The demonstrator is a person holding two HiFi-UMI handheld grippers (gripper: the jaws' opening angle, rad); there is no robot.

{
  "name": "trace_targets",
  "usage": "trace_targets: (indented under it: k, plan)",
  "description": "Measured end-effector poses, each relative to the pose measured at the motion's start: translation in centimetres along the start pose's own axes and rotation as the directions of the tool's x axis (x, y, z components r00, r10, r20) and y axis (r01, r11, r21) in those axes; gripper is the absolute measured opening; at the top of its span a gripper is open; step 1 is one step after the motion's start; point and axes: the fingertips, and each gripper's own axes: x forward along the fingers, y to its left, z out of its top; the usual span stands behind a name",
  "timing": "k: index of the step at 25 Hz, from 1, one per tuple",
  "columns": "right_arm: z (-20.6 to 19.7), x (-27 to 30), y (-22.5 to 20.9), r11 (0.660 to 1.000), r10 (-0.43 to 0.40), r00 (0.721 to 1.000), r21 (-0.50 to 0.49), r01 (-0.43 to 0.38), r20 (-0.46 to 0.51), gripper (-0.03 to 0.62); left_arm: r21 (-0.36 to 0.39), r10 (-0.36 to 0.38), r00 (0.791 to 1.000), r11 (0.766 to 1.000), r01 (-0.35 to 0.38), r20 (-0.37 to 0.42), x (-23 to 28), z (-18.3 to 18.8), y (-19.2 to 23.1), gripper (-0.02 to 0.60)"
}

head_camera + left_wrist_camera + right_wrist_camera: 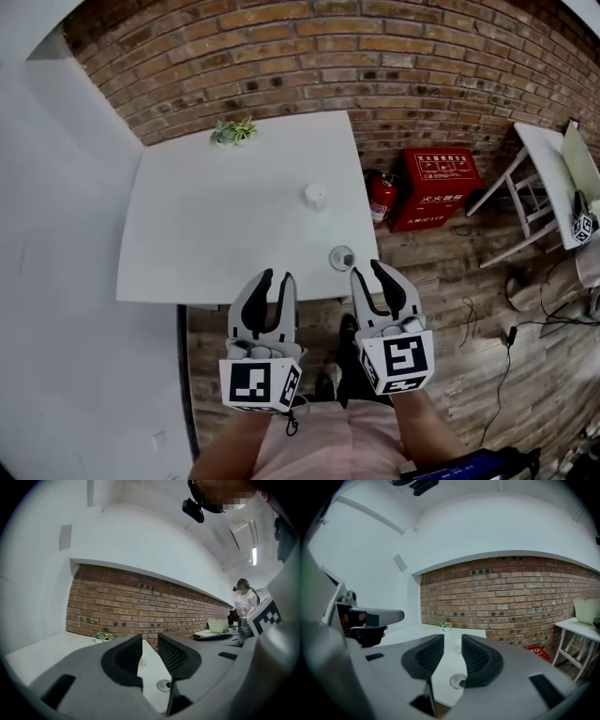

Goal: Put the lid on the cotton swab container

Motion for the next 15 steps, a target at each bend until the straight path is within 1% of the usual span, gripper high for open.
trace_targets:
  k: [5,8,11,15]
  plan:
    - [-0.2,5.1,-3.1,0.999,0.034,0.999,0.034,-0.033,-0.016,0.121,-0.009,0.018,1.0,1.0,-0.018,-0.022,5.4,-0.4,0.6,0.104]
    - [0.4,7.8,-5.0,0.998,0.053,0.999,0.045,-0.052,-0.013,0.121,-0.004,0.032,0.999,0.999,-0.032,-0.03,8.4,-0.2,0.9,0.104]
    - [1.7,10.4,-6.9,0.996,0.074,0.997,0.045,-0.074,0.005,0.121,0.002,0.048,0.999,0.999,-0.048,-0.022,11.4,0.7,1.1,0.104]
    - [3.4,13.1,-8.5,0.994,0.103,0.994,0.03,-0.104,0.027,0.121,0.0,0.067,0.998,0.998,-0.067,0.009,14.3,2.1,1.5,0.105]
